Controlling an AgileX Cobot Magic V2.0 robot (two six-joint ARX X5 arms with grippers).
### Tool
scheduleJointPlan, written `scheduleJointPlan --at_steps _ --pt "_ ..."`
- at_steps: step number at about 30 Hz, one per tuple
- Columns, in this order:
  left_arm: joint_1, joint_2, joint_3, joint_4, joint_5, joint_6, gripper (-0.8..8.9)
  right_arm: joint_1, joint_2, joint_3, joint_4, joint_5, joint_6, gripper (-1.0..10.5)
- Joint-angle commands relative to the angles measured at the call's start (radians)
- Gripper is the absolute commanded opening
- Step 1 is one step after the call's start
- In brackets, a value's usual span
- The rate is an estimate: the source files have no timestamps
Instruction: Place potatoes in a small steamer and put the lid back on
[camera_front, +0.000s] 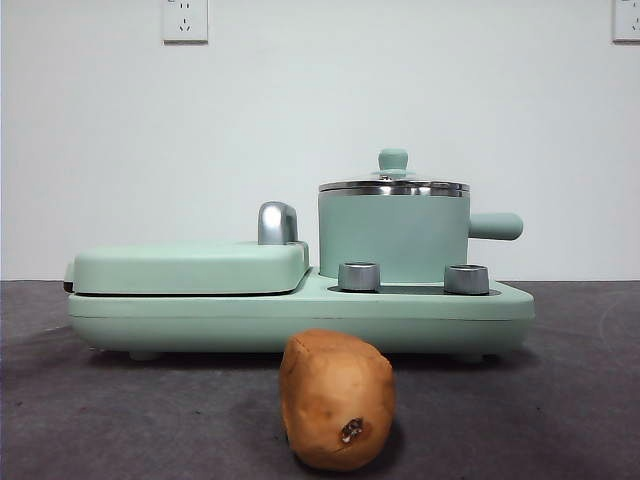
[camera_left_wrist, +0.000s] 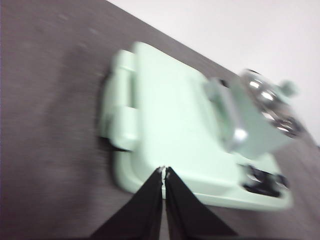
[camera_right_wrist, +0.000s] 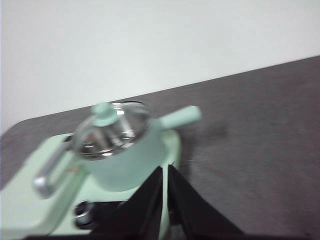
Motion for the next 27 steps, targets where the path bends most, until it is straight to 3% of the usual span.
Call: scheduleJointPlan --at_steps 1,3,10,19,24,27 --pt "-0.019 0.083 0.123 -0.027 0.061 0.042 0.09 0.004 0.077 0.113 -0.072 -0.078 -0.035 0.1" --pt "-0.033 0.143 0.201 -0.063 0.096 0.080 0.09 0.004 0.134 0.186 -0.129 -0.138 -0.049 0.1" --pt "-0.071 0.362 0.448 -0.177 0.231 0.238 0.09 0.004 0.313 0.395 -0.277 -0.352 -0.201 0.1" --pt "-0.129 0.558 0.605 -0.229 0.345 0.342 0.17 0.004 0.407 0.446 -0.291 -0.431 -0.240 0.1" --pt "-0.157 0.607 0.628 -0.224 0.345 0.349 2.05 0.004 0.415 0.446 -0.290 -0.430 -0.240 0.3" --pt "-0.175 0.636 0.639 -0.217 0.344 0.348 3.82 0.003 0.415 0.446 -0.289 -0.428 -0.239 1.7"
